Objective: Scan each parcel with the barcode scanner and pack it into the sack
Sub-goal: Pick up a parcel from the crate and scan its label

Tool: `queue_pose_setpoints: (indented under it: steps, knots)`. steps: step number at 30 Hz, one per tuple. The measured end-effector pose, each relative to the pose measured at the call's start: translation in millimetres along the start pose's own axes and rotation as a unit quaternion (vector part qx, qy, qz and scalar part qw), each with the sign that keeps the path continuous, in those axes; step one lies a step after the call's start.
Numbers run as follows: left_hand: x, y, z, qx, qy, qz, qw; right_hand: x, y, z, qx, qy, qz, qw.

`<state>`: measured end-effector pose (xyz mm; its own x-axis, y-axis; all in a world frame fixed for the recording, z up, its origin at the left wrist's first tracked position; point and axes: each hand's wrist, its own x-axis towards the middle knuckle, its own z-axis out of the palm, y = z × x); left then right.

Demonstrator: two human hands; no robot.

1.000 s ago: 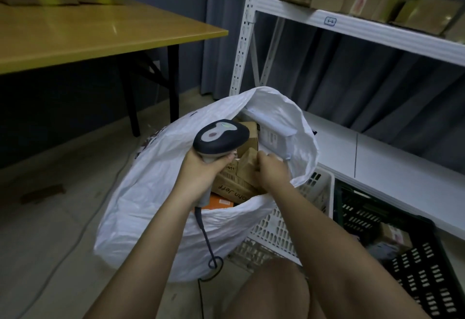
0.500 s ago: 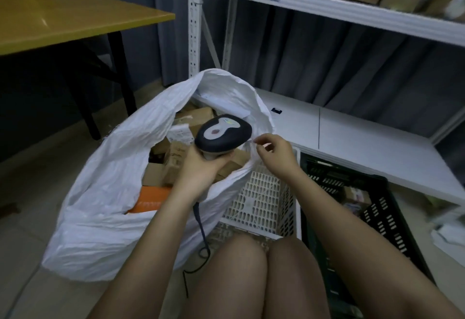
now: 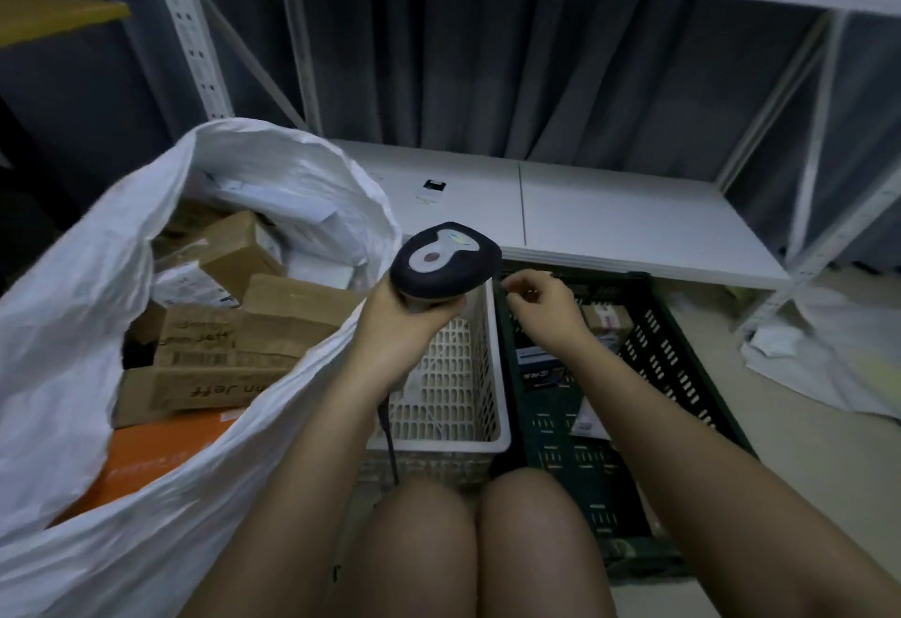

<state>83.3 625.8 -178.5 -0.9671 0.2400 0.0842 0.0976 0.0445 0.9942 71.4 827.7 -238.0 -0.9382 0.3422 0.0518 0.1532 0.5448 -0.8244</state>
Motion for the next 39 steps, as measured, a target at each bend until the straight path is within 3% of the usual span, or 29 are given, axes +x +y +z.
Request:
queue_pose_setpoints:
  steps: [11, 23, 35, 39]
  knots:
    - [57, -36, 78, 0.013, -0.067, -0.022, 0.997, 24, 101, -29, -0.05, -0.012, 0.086, 0.995]
    - [144, -123, 130, 0.044, -0.09, -0.068, 0.993, 94, 222, 9, -0.107, -0.092, 0.172, 0.975]
    - [204, -204, 148, 0.09, -0.132, -0.098, 0.982, 155, 308, 63, -0.215, -0.165, 0.109, 0.956]
    - [213, -220, 148, 0.106, -0.157, -0.113, 0.975, 173, 334, 83, -0.304, -0.238, 0.089, 0.918]
